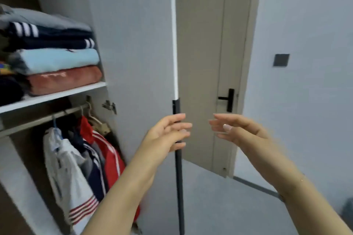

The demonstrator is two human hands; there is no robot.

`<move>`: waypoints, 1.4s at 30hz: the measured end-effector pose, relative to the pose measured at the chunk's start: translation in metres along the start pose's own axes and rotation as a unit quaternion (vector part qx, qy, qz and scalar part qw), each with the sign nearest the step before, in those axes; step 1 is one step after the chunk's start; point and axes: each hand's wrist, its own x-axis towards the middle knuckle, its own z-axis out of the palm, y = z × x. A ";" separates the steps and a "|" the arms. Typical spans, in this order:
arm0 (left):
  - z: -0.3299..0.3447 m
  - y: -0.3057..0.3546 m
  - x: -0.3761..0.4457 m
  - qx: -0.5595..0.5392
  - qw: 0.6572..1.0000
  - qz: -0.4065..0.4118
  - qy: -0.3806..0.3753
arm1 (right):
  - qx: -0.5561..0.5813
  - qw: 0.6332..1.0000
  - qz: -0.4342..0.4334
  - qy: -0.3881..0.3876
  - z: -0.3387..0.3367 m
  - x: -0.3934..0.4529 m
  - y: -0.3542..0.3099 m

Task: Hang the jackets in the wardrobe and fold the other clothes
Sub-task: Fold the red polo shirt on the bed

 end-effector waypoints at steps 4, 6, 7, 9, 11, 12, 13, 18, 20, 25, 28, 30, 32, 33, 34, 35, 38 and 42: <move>0.134 -0.032 -0.002 -0.031 0.993 -0.013 -0.114 | -0.030 0.991 0.070 0.112 -0.114 -0.085 0.012; 0.194 -0.049 -0.005 -0.059 0.986 -0.035 -0.152 | -0.033 0.981 0.086 0.172 -0.161 -0.124 0.017; 0.224 -0.059 -0.007 -0.071 0.981 -0.052 -0.175 | -0.032 0.974 0.093 0.206 -0.182 -0.144 0.021; 0.281 -0.081 -0.011 -0.082 0.965 -0.087 -0.233 | -0.025 0.955 0.109 0.274 -0.219 -0.180 0.032; 0.333 -0.106 -0.009 -0.084 0.945 -0.117 -0.294 | -0.018 0.929 0.131 0.346 -0.253 -0.212 0.048; 0.355 -0.118 -0.005 -0.086 0.936 -0.127 -0.318 | -0.017 0.915 0.143 0.376 -0.269 -0.225 0.056; 0.379 -0.132 -0.001 -0.090 0.927 -0.136 -0.338 | -0.019 0.902 0.155 0.403 -0.284 -0.238 0.063; 0.494 -0.194 0.026 -0.089 0.870 -0.202 -0.440 | -0.024 0.807 0.203 0.554 -0.355 -0.304 0.096; 0.542 -0.213 0.022 -0.080 0.840 -0.231 -0.484 | -0.026 0.765 0.222 0.605 -0.373 -0.335 0.107; 0.657 -0.252 -0.020 -0.039 0.752 -0.281 -0.595 | -0.022 0.661 0.268 0.701 -0.402 -0.420 0.123; 0.721 -0.277 -0.061 -0.002 0.698 -0.300 -0.650 | -0.020 0.591 0.278 0.757 -0.417 -0.474 0.132; 0.763 -0.300 -0.091 0.023 0.668 -0.307 -0.678 | -0.020 0.556 0.285 0.780 -0.433 -0.512 0.145; 0.807 -0.330 -0.121 0.049 0.649 -0.302 -0.697 | -0.026 0.536 0.295 0.791 -0.456 -0.551 0.163; 0.827 -0.348 -0.136 0.066 0.642 -0.301 -0.702 | -0.020 0.523 0.301 0.797 -0.467 -0.571 0.173; 0.847 -0.367 -0.152 0.084 0.640 -0.293 -0.705 | -0.015 0.511 0.304 0.804 -0.479 -0.591 0.184; 0.869 -0.388 -0.168 0.102 0.640 -0.275 -0.710 | -0.013 0.500 0.302 0.811 -0.491 -0.612 0.195; 0.924 -0.455 -0.216 0.168 0.633 -0.193 -0.731 | 0.000 0.466 0.312 0.828 -0.522 -0.673 0.235; 0.998 -0.541 -0.279 0.264 0.576 0.089 -0.768 | 0.016 0.427 0.308 0.850 -0.557 -0.745 0.295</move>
